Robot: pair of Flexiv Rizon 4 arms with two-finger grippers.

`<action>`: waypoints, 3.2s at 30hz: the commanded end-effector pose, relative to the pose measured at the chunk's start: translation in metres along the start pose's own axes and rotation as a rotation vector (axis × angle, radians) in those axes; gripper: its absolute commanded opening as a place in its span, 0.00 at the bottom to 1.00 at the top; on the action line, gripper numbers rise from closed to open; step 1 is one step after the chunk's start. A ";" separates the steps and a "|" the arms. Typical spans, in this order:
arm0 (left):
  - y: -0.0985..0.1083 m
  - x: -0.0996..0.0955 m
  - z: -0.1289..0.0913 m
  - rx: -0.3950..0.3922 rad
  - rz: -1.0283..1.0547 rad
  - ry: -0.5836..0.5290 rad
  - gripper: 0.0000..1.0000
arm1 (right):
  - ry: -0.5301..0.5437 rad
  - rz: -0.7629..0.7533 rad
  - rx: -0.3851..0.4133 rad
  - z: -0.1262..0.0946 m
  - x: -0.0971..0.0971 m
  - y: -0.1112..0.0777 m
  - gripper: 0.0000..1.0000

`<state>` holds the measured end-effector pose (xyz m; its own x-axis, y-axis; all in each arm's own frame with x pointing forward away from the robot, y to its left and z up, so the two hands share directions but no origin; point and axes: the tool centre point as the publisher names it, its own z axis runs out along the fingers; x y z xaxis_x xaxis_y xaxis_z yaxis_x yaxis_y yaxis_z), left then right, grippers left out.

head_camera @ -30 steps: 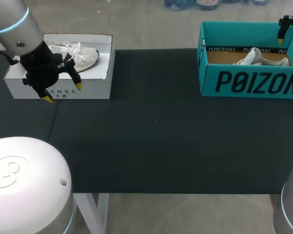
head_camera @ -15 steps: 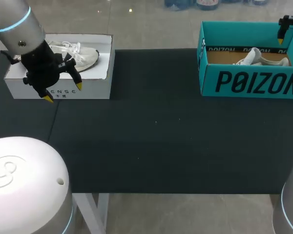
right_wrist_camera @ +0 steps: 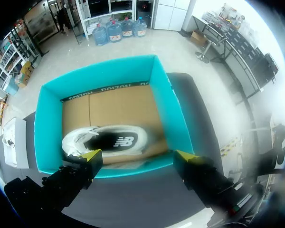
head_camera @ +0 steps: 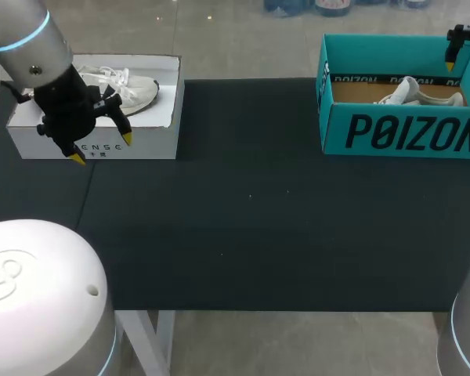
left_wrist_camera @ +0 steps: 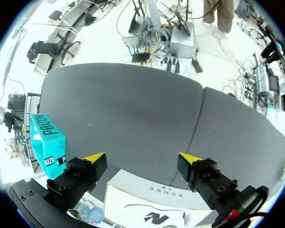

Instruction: Take the shoe out of the shoebox, open the shoe tongue, remove and reinsert the insole, then place the shoe into the shoebox

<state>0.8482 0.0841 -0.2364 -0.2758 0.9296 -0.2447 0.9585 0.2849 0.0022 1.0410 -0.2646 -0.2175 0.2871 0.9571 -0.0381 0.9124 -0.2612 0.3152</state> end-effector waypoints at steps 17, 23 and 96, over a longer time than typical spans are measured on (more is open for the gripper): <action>0.132 0.100 -0.013 -0.048 0.276 0.145 1.00 | -0.002 0.000 -0.001 0.000 0.000 0.000 1.00; 0.180 0.129 -0.013 -0.065 0.278 0.161 1.00 | -0.002 0.000 -0.001 0.000 0.000 0.000 1.00; 0.399 0.140 0.059 -0.031 0.247 0.233 1.00 | -0.002 0.000 -0.001 0.000 0.000 0.000 1.00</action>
<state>1.1920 0.3135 -0.3241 -0.0475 0.9989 -0.0060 0.9963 0.0478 0.0713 1.0410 -0.2645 -0.2173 0.2870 0.9571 -0.0384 0.9125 -0.2610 0.3150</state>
